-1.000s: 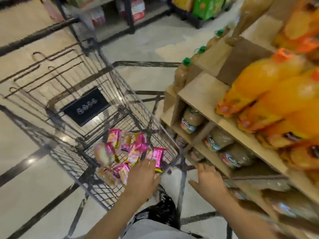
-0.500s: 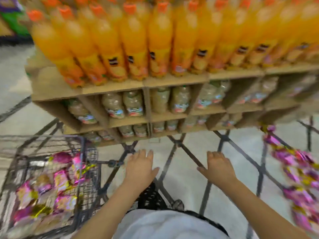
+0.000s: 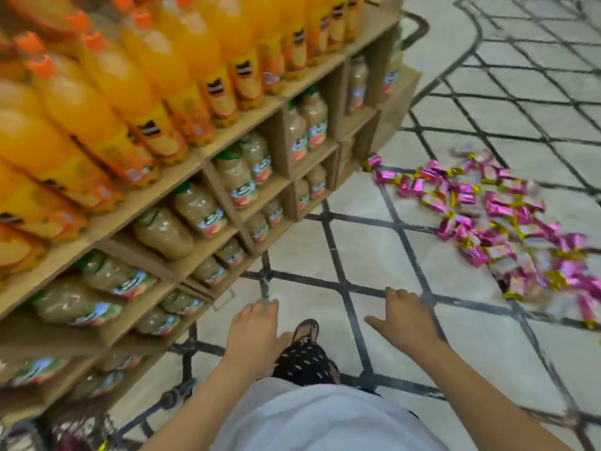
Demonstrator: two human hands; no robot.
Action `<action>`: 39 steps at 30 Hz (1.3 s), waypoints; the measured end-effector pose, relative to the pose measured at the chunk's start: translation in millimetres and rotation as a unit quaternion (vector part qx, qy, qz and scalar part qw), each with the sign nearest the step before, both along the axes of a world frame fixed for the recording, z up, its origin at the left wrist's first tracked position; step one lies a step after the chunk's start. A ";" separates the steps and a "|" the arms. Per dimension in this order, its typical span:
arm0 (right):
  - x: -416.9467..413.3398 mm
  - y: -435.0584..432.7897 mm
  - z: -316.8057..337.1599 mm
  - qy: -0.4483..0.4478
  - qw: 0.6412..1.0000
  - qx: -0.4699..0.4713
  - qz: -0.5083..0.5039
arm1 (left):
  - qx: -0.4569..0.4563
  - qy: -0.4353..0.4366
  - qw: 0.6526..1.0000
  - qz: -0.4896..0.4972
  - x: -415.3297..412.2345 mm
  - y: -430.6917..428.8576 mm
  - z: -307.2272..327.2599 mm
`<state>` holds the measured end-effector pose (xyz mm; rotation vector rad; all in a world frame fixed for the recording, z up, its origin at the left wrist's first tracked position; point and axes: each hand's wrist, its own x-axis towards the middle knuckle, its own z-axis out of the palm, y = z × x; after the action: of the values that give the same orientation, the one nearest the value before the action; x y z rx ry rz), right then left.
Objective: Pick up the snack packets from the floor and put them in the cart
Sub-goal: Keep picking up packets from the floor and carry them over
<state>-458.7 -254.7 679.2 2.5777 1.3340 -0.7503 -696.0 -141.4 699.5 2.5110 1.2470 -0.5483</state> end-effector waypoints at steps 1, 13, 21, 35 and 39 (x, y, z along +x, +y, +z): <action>4.5 -2.7 -2.0 0.006 1.000 0.000 -0.025 | -0.002 -0.007 1.000 -0.015 9.6 7.0 -2.0; 58.2 -12.2 -6.1 0.009 0.974 -0.054 -0.220 | -0.014 -0.004 0.987 -0.160 132.3 98.2 -7.5; 97.1 -17.4 -12.7 0.058 0.921 -0.041 -0.383 | -0.011 0.027 0.966 -0.257 210.8 137.9 -9.7; 311.2 -136.1 -26.0 0.084 0.843 -0.034 -0.531 | -0.031 0.034 0.937 -0.347 474.6 67.1 -24.6; 387.7 -182.8 -23.5 0.087 0.826 -0.034 -0.557 | -0.017 0.022 0.927 -0.375 565.3 19.4 -21.9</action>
<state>-71.0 -437.5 655.8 3.1036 -0.3772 -1.1182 -130.7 -122.0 677.6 2.9018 0.2246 -0.7712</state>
